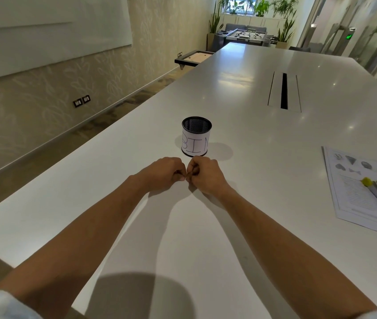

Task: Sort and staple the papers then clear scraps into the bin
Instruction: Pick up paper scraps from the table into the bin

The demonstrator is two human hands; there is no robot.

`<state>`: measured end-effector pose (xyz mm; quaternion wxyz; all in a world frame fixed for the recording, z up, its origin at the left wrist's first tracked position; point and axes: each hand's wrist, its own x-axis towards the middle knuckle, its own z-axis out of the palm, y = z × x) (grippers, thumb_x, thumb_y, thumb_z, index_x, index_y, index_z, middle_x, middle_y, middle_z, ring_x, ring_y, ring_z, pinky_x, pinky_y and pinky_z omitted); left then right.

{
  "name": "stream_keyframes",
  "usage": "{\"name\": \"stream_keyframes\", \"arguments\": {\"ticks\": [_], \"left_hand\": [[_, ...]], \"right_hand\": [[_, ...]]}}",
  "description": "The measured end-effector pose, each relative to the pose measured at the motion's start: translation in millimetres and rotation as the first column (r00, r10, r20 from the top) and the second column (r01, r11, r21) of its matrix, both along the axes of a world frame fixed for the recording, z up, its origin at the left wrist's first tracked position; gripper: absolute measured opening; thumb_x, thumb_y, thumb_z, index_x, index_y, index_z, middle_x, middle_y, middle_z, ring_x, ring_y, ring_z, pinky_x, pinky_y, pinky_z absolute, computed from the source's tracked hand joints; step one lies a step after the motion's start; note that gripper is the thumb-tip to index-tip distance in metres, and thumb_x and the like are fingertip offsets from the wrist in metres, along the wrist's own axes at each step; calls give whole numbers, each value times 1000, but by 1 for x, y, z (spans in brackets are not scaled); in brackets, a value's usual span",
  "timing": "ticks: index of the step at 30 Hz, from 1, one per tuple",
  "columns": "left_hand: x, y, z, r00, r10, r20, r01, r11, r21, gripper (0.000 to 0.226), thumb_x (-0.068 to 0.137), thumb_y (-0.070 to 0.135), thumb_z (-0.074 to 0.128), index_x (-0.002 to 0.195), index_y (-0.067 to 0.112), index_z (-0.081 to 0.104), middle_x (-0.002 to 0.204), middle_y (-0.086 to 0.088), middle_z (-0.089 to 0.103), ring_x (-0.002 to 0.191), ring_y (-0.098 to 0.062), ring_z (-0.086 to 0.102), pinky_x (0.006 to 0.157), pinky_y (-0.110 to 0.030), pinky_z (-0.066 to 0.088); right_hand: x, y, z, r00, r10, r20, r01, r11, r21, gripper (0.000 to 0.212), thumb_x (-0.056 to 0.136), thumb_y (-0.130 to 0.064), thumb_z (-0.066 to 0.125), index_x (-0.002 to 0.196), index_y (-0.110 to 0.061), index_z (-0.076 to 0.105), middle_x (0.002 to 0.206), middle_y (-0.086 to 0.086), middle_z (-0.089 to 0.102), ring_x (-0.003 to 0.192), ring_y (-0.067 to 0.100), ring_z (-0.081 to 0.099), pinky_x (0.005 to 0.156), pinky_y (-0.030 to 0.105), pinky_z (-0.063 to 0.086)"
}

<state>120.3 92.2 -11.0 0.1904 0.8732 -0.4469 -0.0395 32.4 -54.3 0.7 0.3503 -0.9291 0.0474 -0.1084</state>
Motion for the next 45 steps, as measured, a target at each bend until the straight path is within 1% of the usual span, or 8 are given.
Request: {"name": "stream_keyframes", "arguments": {"ticks": [6, 14, 22, 26, 29, 34, 40, 45], "left_hand": [[-6, 3, -7, 1000, 10, 15, -10, 1000, -2, 9, 95, 21, 53, 95, 15, 60, 88, 8, 50, 80, -14, 50, 72, -29, 41], [-13, 3, -7, 992, -52, 119, 40, 994, 101, 9, 92, 4, 46, 93, 12, 49, 91, -2, 45, 79, -18, 40, 72, -34, 40], [-4, -4, 13, 973, 164, -162, -189, 970, -152, 24, 88, -8, 38, 86, 15, 44, 85, 1, 52, 73, -17, 45, 63, -23, 38], [9, -14, 45, 947, 157, -280, -252, 904, -345, 16, 97, 3, 35, 90, 12, 47, 77, 2, 50, 66, -12, 43, 51, -9, 36], [24, -28, 70, 960, 180, -217, -258, 871, -419, 11, 100, 16, 40, 94, 16, 49, 77, 8, 54, 67, -5, 49, 52, -4, 38], [52, -59, 95, 966, 234, -111, -259, 885, -387, 14, 96, 10, 46, 91, 15, 57, 83, 3, 60, 74, -10, 57, 59, -14, 39], [67, -71, 85, 966, 254, 45, -228, 923, -309, 19, 93, 10, 54, 98, 10, 73, 103, -8, 70, 96, -24, 62, 86, -35, 49], [67, -66, 72, 946, 290, 142, -221, 902, -371, 24, 95, 16, 54, 113, 14, 70, 125, -5, 64, 117, -24, 55, 96, -43, 44]], "right_hand": [[1, 0, -1, 1000, 2, -9, -1, 999, 36, 25, 74, 5, 65, 71, -18, 59, 65, -4, 65, 62, 9, 63, 54, 8, 45], [-5, -4, -2, 1000, 22, 20, -25, 984, 175, 26, 73, 5, 65, 69, -19, 58, 49, -15, 57, 45, -6, 56, 49, 3, 39], [-1, -21, -2, 994, -88, -64, 108, 848, 519, 12, 78, -2, 70, 82, -13, 66, 61, -1, 57, 53, 11, 51, 55, 25, 46], [2, -17, -6, 990, -116, -83, 140, 895, 423, 17, 81, 1, 63, 84, -13, 71, 81, -1, 71, 76, 14, 68, 72, 26, 57], [7, -11, -6, 995, -58, -75, 72, 979, 190, 17, 82, -3, 60, 87, -14, 74, 87, -5, 72, 76, 5, 63, 68, 9, 47], [12, 0, -4, 994, 86, -72, -90, 995, -48, 13, 86, -9, 63, 90, -7, 75, 89, 6, 75, 81, 19, 67, 78, 28, 52], [13, 7, -3, 984, 148, -100, -162, 975, -153, 17, 79, 4, 56, 74, -6, 69, 81, 10, 71, 77, 26, 65, 71, 28, 48], [16, 9, -2, 983, 149, -110, -169, 964, -206, 19, 82, 1, 58, 89, -5, 75, 92, 10, 73, 85, 25, 66, 79, 34, 54]]}}
